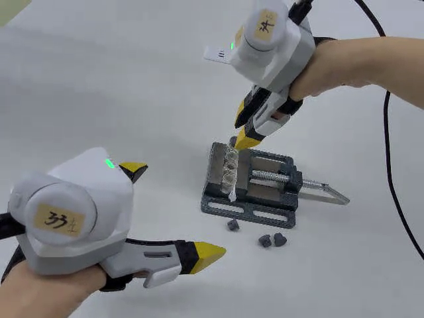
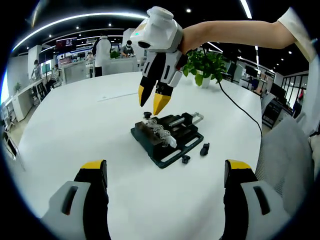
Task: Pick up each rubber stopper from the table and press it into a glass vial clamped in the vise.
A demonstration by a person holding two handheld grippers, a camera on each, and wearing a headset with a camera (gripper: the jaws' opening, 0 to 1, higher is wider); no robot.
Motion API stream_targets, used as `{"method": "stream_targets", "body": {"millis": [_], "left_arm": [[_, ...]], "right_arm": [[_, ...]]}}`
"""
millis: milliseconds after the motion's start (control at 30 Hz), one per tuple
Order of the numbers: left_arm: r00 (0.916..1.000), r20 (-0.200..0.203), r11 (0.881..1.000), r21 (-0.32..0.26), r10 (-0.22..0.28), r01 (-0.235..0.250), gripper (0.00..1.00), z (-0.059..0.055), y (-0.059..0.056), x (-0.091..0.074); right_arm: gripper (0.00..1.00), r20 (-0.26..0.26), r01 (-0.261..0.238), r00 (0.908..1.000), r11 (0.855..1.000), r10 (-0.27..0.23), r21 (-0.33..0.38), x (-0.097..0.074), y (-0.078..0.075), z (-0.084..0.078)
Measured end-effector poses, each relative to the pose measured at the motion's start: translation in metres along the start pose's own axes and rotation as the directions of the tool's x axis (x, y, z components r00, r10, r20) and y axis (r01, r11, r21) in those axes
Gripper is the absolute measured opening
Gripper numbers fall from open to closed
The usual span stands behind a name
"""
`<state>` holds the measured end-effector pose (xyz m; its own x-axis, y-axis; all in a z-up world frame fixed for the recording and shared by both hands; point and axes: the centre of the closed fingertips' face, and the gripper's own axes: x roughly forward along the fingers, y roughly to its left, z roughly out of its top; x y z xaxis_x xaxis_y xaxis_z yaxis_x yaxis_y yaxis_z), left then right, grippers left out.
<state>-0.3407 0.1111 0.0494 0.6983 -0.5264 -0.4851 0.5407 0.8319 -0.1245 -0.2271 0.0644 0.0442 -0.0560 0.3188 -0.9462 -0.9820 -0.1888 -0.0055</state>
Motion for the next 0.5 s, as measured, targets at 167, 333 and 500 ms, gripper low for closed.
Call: {"method": "stream_targets", "body": {"millis": [167,333,500], "left_arm": [[1.0,0.007,1.0,0.007,0.001,-0.001,0.97,0.003,0.0,-0.001],[0.9999,0.013,1.0,0.014,0.002,-0.002,0.97,0.004,0.0,-0.003],[0.9999,0.016,1.0,0.018,0.003,-0.003,0.97,0.005,-0.001,-0.006]], "right_arm": [[0.37,0.034,-0.005,0.9994,1.0,0.005,-0.005,-0.003,0.013,-0.002],[0.45,0.06,0.001,0.9982,1.0,-0.001,-0.001,-0.007,0.027,-0.006],[0.44,0.101,0.004,0.9949,1.0,-0.007,0.028,-0.011,0.036,-0.012]]}}
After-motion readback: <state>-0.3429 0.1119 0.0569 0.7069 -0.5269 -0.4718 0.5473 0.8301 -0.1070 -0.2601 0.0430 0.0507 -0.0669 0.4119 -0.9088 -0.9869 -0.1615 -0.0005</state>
